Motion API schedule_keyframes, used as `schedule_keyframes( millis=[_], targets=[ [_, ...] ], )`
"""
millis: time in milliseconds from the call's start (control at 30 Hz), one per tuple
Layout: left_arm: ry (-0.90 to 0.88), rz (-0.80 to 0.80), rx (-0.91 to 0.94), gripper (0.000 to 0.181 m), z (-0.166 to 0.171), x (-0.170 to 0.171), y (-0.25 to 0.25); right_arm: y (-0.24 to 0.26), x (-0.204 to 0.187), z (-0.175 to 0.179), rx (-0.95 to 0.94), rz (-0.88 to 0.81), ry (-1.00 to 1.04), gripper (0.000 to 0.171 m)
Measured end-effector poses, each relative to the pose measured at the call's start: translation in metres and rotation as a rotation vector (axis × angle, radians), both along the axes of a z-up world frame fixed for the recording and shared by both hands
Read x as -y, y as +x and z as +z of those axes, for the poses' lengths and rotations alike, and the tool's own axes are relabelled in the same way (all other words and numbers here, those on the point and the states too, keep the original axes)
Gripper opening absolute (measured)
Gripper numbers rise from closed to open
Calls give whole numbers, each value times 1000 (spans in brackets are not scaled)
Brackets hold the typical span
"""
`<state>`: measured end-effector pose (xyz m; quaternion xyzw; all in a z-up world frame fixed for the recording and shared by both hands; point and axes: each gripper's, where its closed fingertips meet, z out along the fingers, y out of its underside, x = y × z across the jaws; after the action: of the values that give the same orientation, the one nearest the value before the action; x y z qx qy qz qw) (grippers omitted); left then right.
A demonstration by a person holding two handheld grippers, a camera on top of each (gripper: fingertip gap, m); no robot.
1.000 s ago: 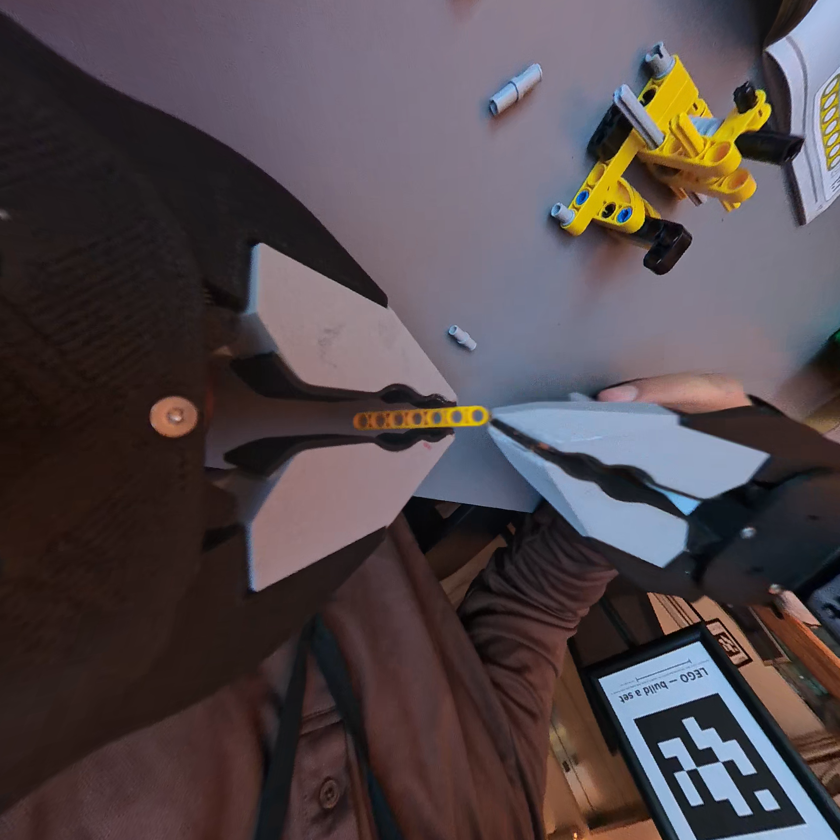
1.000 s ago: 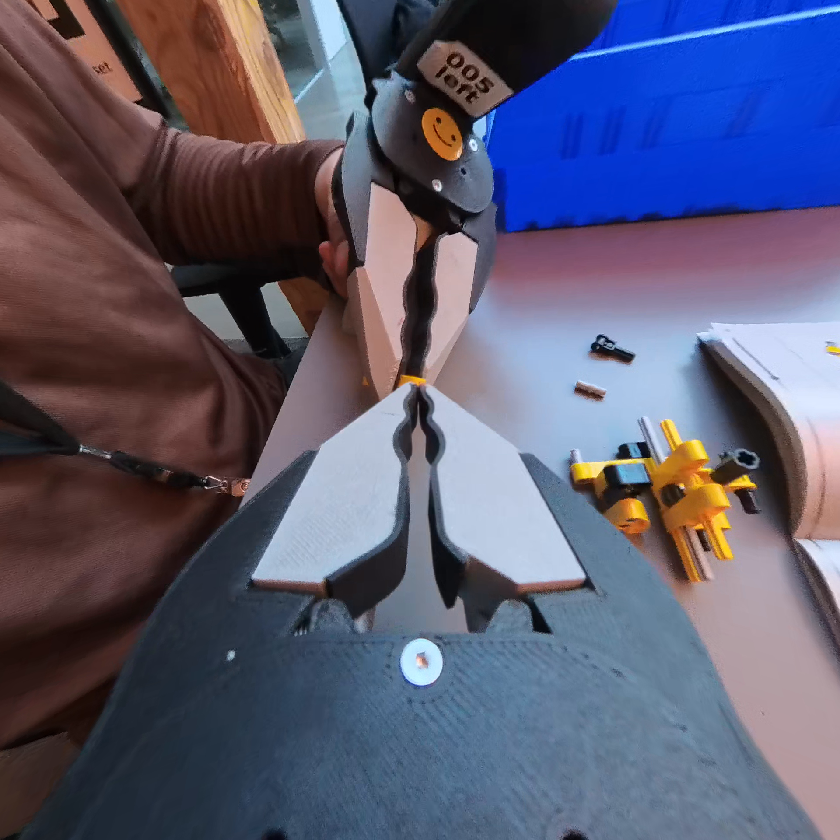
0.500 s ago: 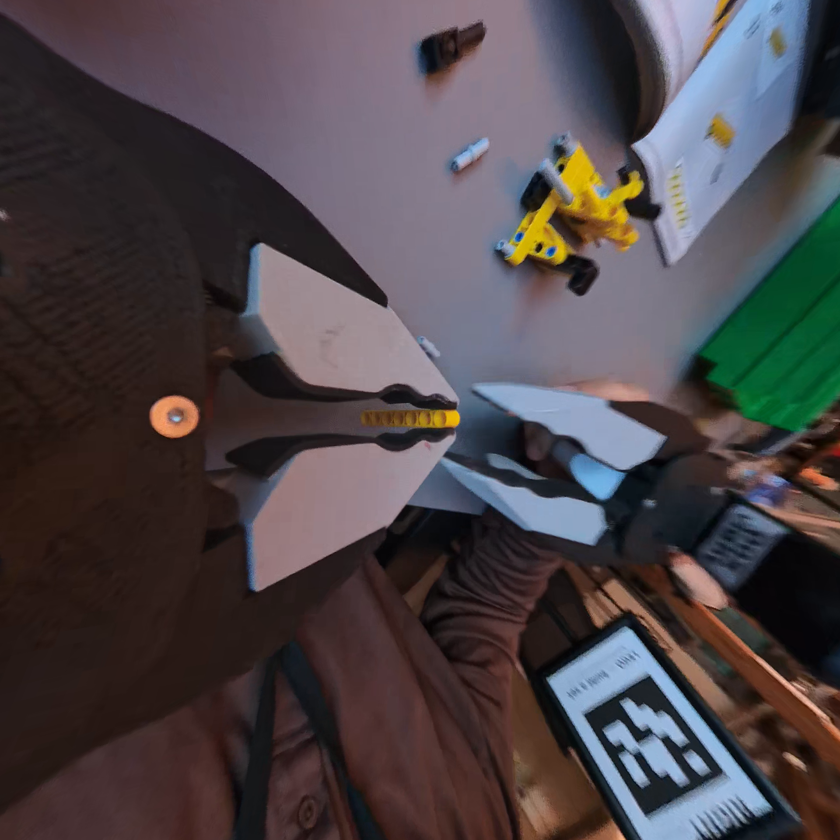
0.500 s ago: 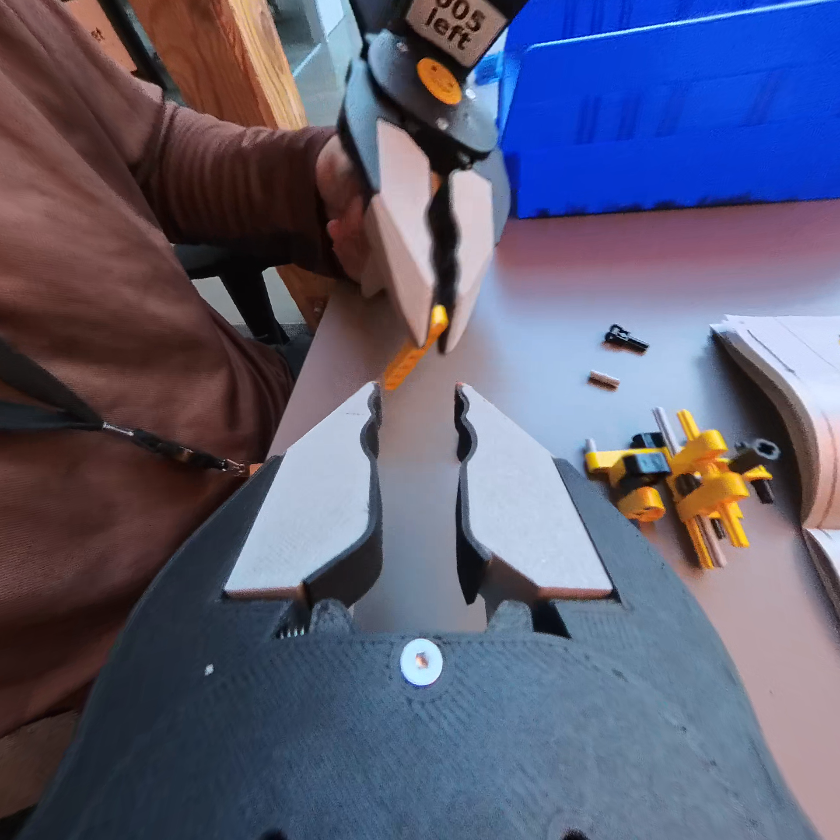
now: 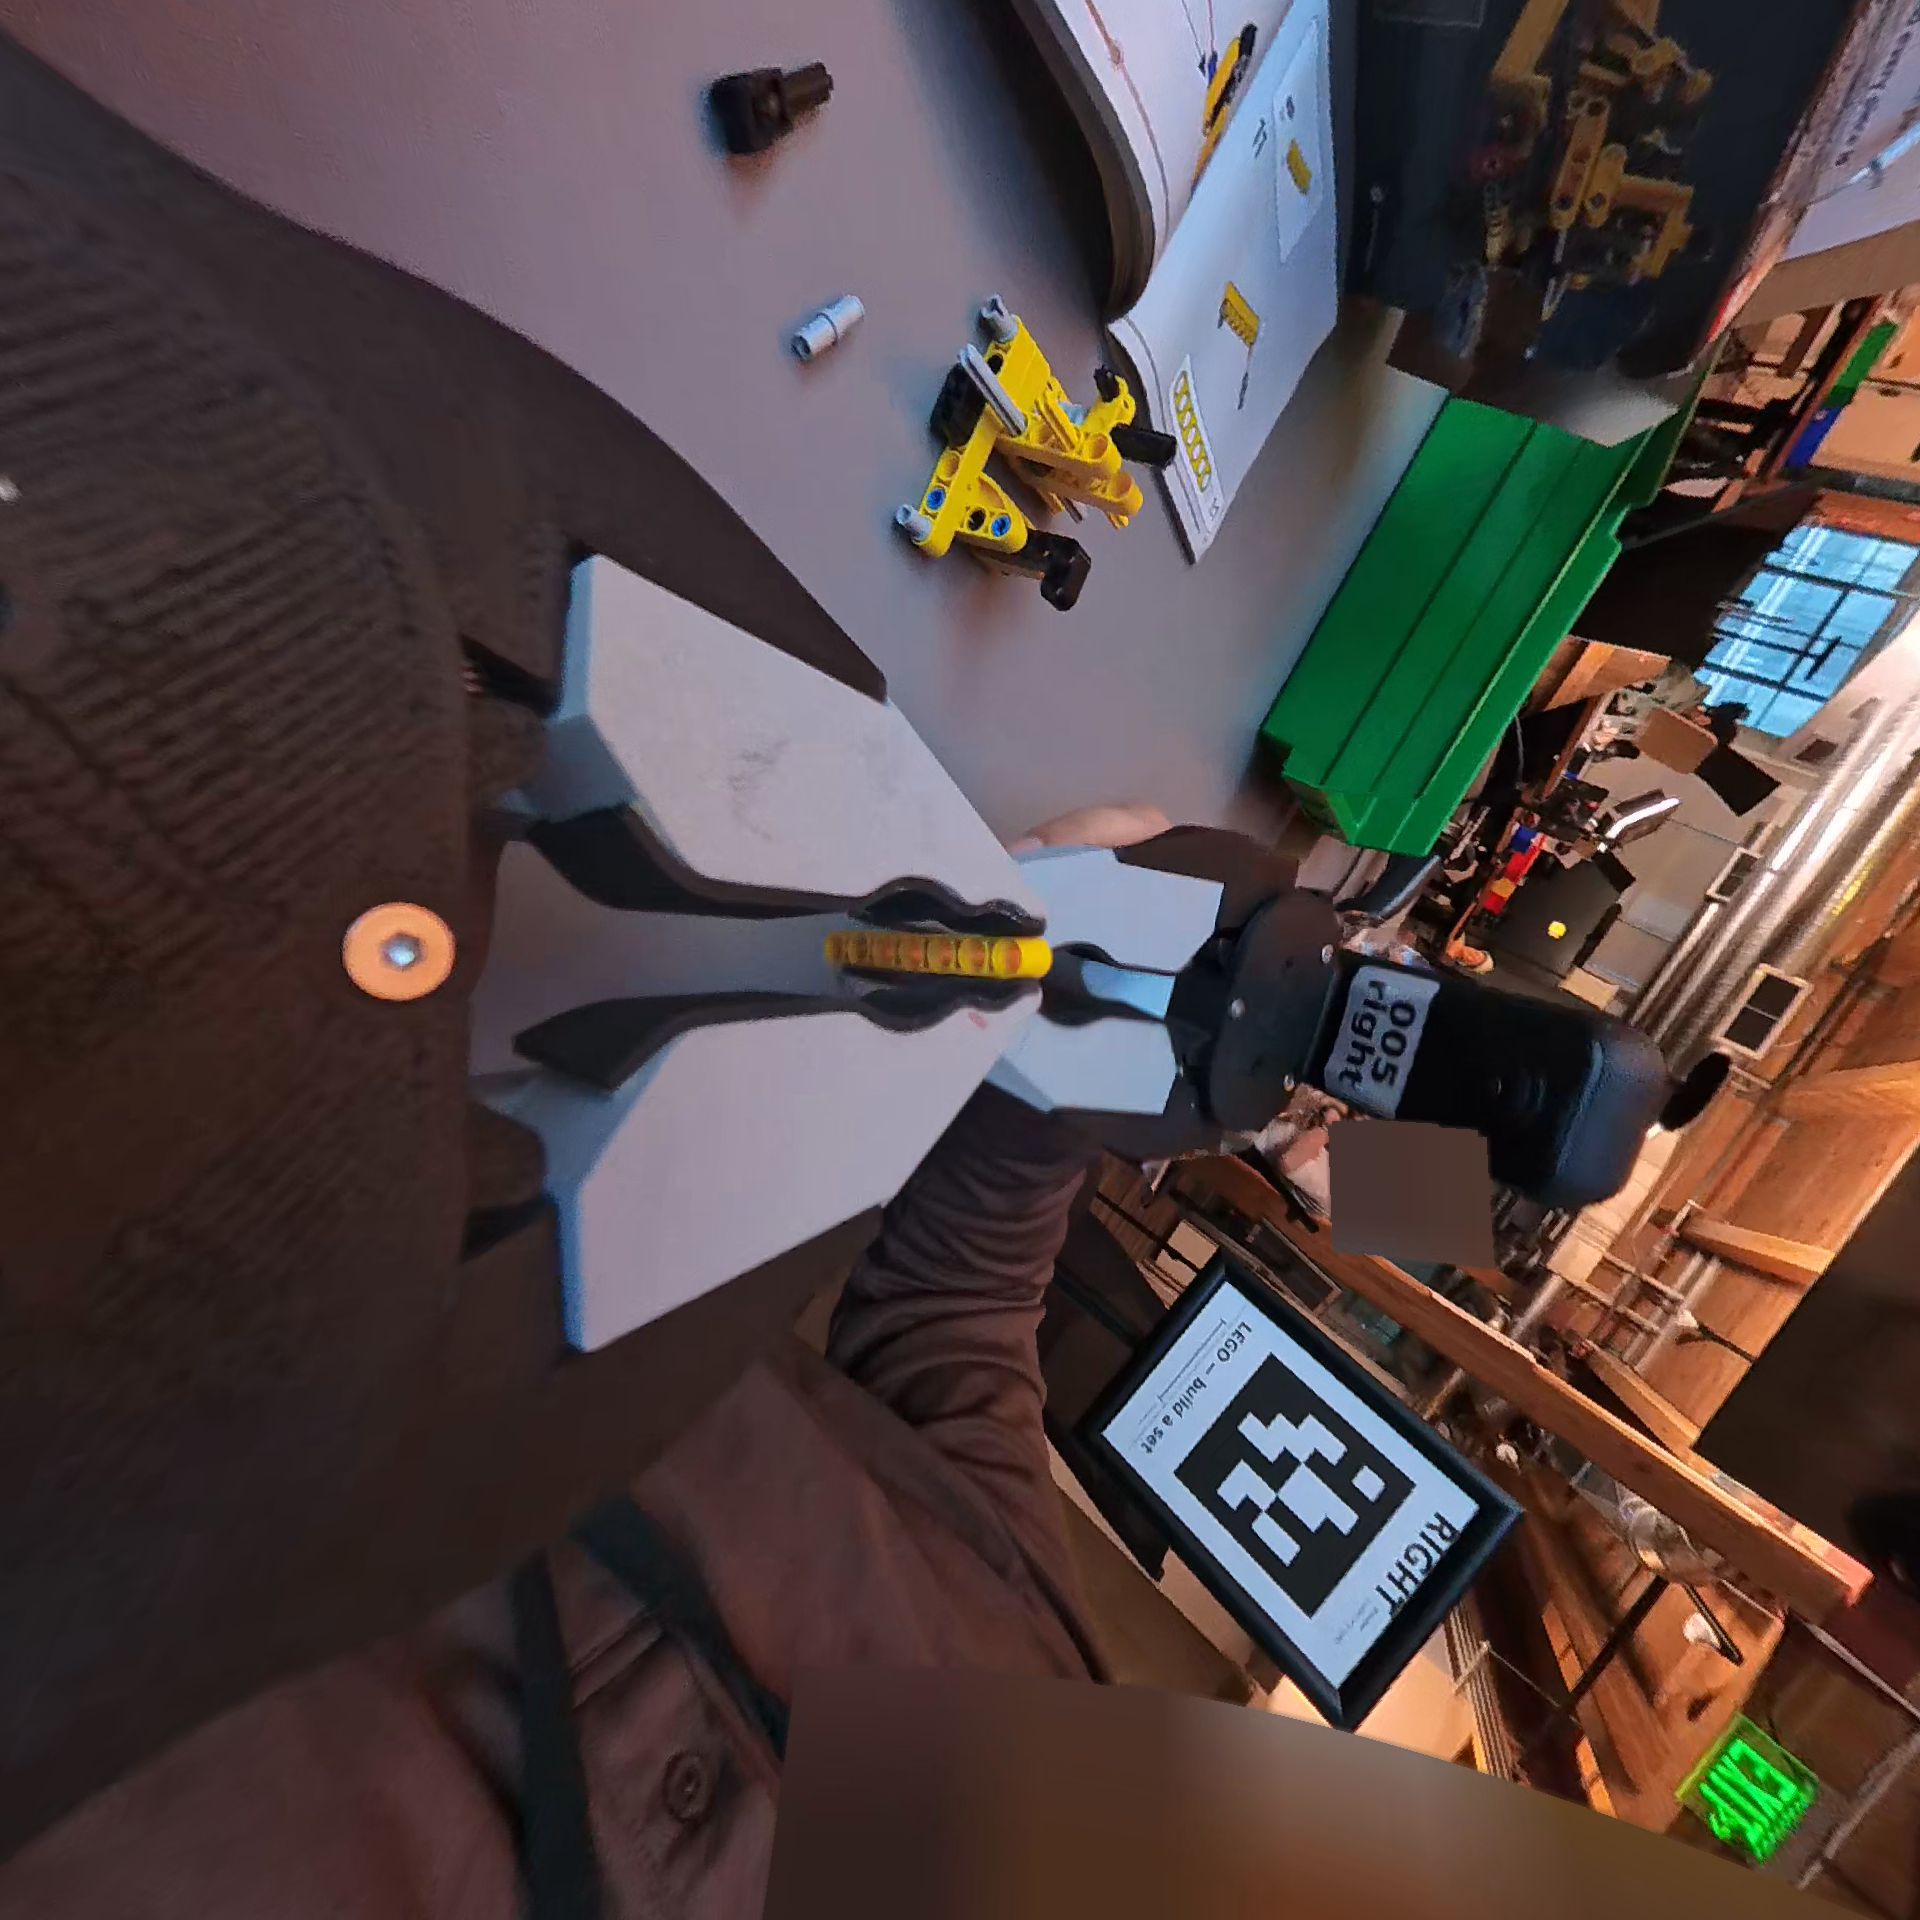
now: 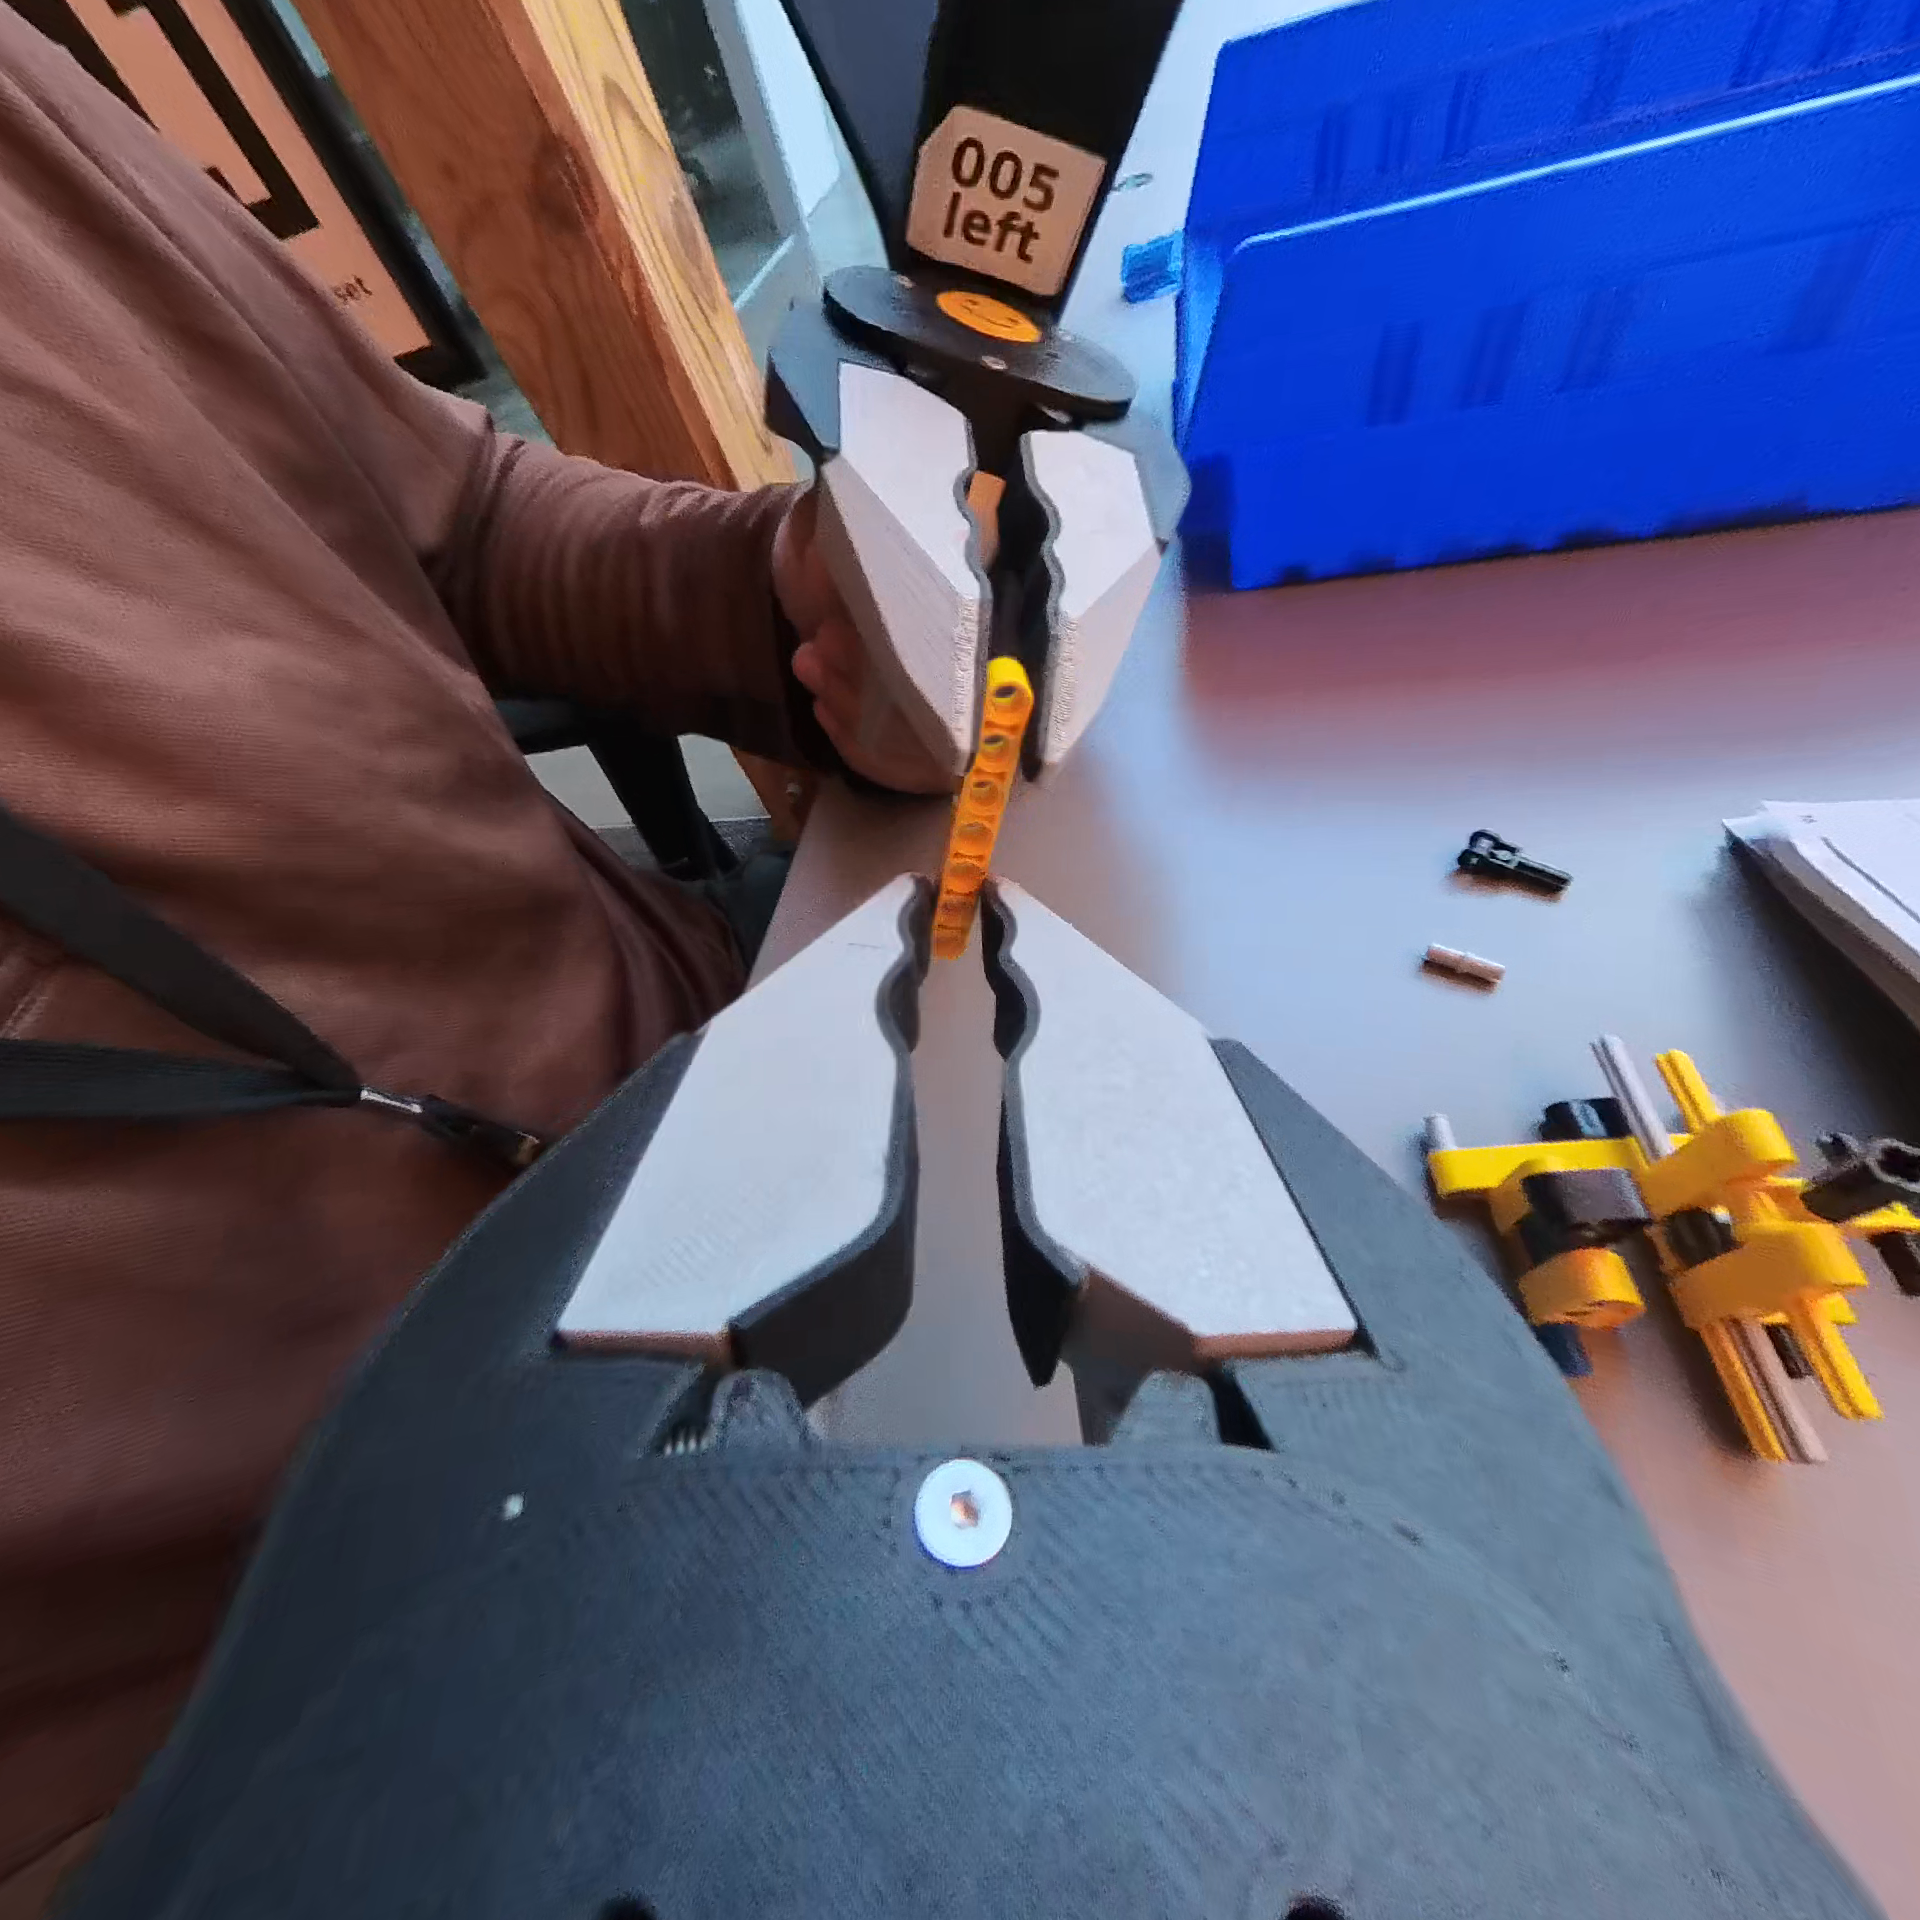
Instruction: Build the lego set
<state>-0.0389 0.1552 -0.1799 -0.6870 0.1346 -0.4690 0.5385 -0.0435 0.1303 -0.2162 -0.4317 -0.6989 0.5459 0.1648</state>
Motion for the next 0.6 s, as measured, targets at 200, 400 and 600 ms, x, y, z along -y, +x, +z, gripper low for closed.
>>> schedule_keyframes(
  millis=[200, 400, 600],
  targets=[
    [-29, -18, 19, 7, -2, 0, 1, -1, -8, -1, -2, -34, 16, 4],
    [-29, -12, 26, 6, -2, 0, 0, -2, -7, 3, -1, -37, -33, 4],
    [-33, -11, 22, 6, -2, 0, 1, -4, -7, 7, -15, -46, -71, 4]
  ],
)
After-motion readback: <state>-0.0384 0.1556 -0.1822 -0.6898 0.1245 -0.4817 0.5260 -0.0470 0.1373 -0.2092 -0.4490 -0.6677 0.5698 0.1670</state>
